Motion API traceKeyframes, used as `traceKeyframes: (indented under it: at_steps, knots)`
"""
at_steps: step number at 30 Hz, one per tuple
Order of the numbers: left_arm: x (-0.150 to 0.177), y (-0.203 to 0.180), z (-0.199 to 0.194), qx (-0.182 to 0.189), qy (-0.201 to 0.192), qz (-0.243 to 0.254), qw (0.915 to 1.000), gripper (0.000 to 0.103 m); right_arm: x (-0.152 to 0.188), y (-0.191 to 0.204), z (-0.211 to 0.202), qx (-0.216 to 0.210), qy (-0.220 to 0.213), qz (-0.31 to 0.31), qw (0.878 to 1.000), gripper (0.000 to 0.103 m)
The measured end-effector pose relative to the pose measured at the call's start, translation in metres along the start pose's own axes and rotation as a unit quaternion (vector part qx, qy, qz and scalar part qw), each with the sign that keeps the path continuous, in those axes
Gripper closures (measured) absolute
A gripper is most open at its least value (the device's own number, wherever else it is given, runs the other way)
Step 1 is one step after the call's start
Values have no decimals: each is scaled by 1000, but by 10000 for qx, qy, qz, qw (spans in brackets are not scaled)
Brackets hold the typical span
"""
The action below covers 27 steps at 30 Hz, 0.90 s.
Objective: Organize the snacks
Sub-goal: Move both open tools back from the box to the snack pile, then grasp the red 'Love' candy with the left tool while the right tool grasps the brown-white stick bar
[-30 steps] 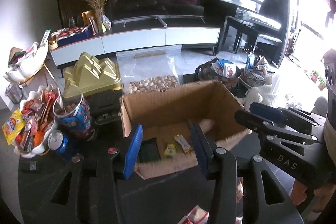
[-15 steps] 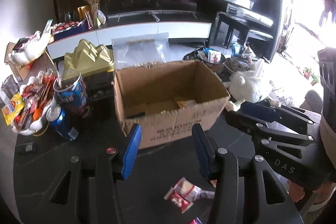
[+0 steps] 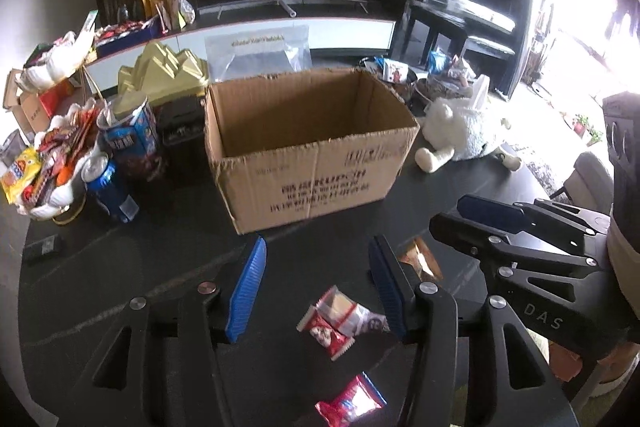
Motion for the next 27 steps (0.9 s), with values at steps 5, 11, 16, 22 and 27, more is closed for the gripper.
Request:
traceKeyframes:
  at_steps: [5,11,16,22,27]
  knots:
    - [15,-4,5,45,144,-25,9999,50,16,-5,3,10,168,60,9998,68]
    - [34,-10,17,178,394,-75,9990,50,35,-8,10,54,434,38,9990,68]
    - [50,-14,31,234,623,-147,9977,50,54,-12,20,127,718,31,9973,68]
    - [67,-18,52,444,969,-219,9941,50,71,-21,36,200,1045,139,9942,68]
    - [78,-21,68,522,1236,-218,9907,50,81,-28,50,247,1330,247,9905,68]
Point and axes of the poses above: each gripper's, at about its wrist camera, not at the fingertips, and z roughly the way its jaws point, y to its left, x to its underside, the point moved 4 cm from there along z, roughly the way its jaws point, and after that the axes turned 15 degrees about z, right-handed, at the moved point
